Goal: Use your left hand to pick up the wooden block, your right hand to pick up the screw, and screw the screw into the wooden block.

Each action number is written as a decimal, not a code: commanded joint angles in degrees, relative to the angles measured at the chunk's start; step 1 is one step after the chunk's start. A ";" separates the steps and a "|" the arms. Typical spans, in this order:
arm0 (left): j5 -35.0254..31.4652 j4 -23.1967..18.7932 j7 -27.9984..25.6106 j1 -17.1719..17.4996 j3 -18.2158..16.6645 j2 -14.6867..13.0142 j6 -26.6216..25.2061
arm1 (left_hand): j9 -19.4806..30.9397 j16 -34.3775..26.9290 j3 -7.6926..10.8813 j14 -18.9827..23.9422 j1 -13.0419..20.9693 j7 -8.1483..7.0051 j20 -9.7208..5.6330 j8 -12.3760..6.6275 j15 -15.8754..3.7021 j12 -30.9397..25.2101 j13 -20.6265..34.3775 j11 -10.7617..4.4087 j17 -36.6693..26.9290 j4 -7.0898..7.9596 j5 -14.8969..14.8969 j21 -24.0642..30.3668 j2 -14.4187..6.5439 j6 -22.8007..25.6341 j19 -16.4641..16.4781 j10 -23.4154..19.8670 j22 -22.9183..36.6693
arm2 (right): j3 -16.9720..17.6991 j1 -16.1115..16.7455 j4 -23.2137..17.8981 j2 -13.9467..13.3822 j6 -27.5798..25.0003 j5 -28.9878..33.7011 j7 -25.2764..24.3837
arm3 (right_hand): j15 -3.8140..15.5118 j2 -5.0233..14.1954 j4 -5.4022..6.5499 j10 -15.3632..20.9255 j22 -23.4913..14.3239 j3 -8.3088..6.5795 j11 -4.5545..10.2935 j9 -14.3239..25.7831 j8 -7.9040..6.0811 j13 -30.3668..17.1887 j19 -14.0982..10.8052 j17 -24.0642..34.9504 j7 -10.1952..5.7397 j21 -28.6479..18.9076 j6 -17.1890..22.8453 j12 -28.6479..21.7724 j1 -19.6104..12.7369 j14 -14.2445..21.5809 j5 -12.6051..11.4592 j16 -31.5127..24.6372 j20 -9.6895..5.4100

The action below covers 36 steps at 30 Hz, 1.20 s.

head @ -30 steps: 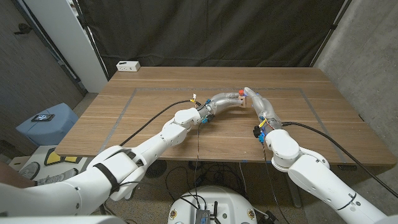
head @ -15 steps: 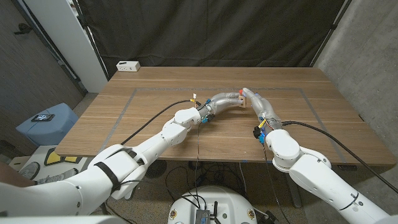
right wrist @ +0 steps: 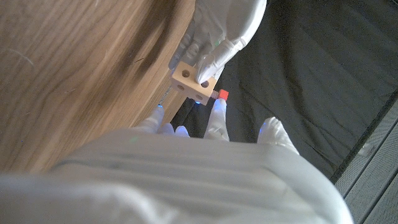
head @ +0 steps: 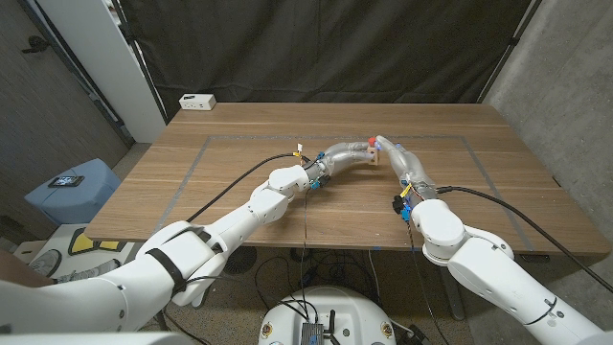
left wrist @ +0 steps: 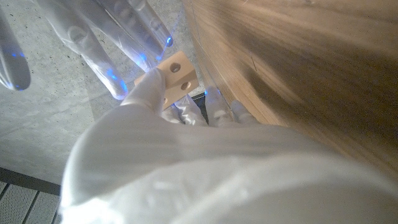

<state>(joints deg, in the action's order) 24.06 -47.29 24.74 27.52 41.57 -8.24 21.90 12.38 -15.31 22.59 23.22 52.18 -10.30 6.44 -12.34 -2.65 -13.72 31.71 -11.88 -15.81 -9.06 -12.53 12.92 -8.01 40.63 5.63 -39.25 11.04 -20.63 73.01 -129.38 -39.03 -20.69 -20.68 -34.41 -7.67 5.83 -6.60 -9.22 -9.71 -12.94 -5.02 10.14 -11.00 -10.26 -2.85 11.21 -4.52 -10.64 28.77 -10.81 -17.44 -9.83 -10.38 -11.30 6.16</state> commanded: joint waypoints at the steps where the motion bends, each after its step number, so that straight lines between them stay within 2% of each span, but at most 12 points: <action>1: -0.23 -1.06 -0.06 0.14 0.08 -0.42 -0.38 | 0.19 -0.33 0.35 0.44 0.19 0.03 0.16 -0.19 -3.96 -0.35 0.32 -0.12 -0.19 0.27 -0.23 0.40 -0.45 0.55 0.30 -0.32 0.17 | 1.68 1.28 -0.63 -0.48 -0.61 0.36 -1.14 | 0.21 0.00 -0.27 -0.04 -0.10 -0.26 0.46 0.13 0.07 -0.12 0.52 0.02 0.08 -0.23 0.11 -0.16 0.51 -4.72 -0.04 -0.04 0.37; 7: -0.30 -2.33 -0.35 0.59 0.18 -0.90 -1.01 | 0.19 -0.32 0.36 0.45 0.18 0.10 0.15 -0.19 -3.93 -0.35 0.31 -0.12 -0.18 0.27 -0.23 0.40 -0.44 0.57 0.29 -0.30 0.17 | 2.25 2.06 -0.40 -0.51 -0.08 0.72 -1.45 | 0.17 0.00 -0.30 -0.05 -0.10 -0.27 0.46 0.13 0.20 -0.12 0.53 0.01 0.09 -0.24 -0.14 -0.15 0.53 -4.66 -0.04 -0.07 0.42; 11: -0.38 -3.19 -0.54 0.90 0.28 -1.26 -1.42 | 0.19 -0.32 0.35 0.40 0.16 0.12 0.16 -0.19 -3.88 -0.36 0.30 -0.14 -0.20 0.28 -0.23 0.40 -0.45 0.56 0.30 -0.32 0.17 | 2.46 1.99 0.24 -0.72 0.62 0.81 -0.81 | 0.13 -0.01 -0.37 -0.18 -0.10 -0.29 0.40 0.14 0.72 -0.12 0.54 0.01 -0.57 -0.24 -1.47 -0.10 0.58 -4.73 -0.04 -0.05 0.45; 30: -0.42 -4.37 -0.88 1.29 0.49 -1.77 -1.98 | 0.19 -0.31 0.38 0.39 0.17 0.13 0.18 -0.21 -3.85 -0.39 0.28 -0.09 -0.20 0.25 -0.23 0.40 -0.45 0.62 0.31 -0.35 0.17 | 2.51 -0.69 2.65 -1.91 1.83 0.58 3.09 | -0.40 -0.15 -0.06 -3.12 -0.12 0.03 1.06 0.12 1.52 -0.17 2.20 0.22 -2.38 0.18 -6.34 0.62 1.73 -6.86 0.20 0.41 1.00; 36: -0.37 -3.81 -0.59 1.02 0.56 -1.50 -1.83 | 0.19 -0.34 0.36 0.42 0.12 0.11 0.18 -0.20 -3.86 -0.38 0.28 -0.10 -0.22 0.30 -0.22 0.40 -0.47 0.60 0.30 -0.29 0.17 | 2.32 -1.49 3.24 -2.14 2.24 0.37 4.15 | -0.52 -0.13 0.24 -3.85 -0.14 0.21 1.23 0.11 1.38 -0.18 2.96 0.35 -2.30 0.32 -6.93 0.68 2.36 -7.46 0.29 0.45 1.18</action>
<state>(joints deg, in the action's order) 23.69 -51.43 23.94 28.75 41.99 -9.89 20.01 12.40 -15.30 22.62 23.22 52.44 -10.26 6.44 -12.33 -2.65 -13.83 31.72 -11.90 -15.81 -9.07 -12.53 12.92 -7.88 40.85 5.63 -39.03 11.04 -18.16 72.87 -127.25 -40.67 -19.09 -19.87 -32.17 -7.67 5.65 -6.61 -9.95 -9.71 -12.90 -4.29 10.14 -9.49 -10.25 -0.36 11.35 -6.77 -10.36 22.17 -10.36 -15.59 -9.83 -10.15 -10.96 7.17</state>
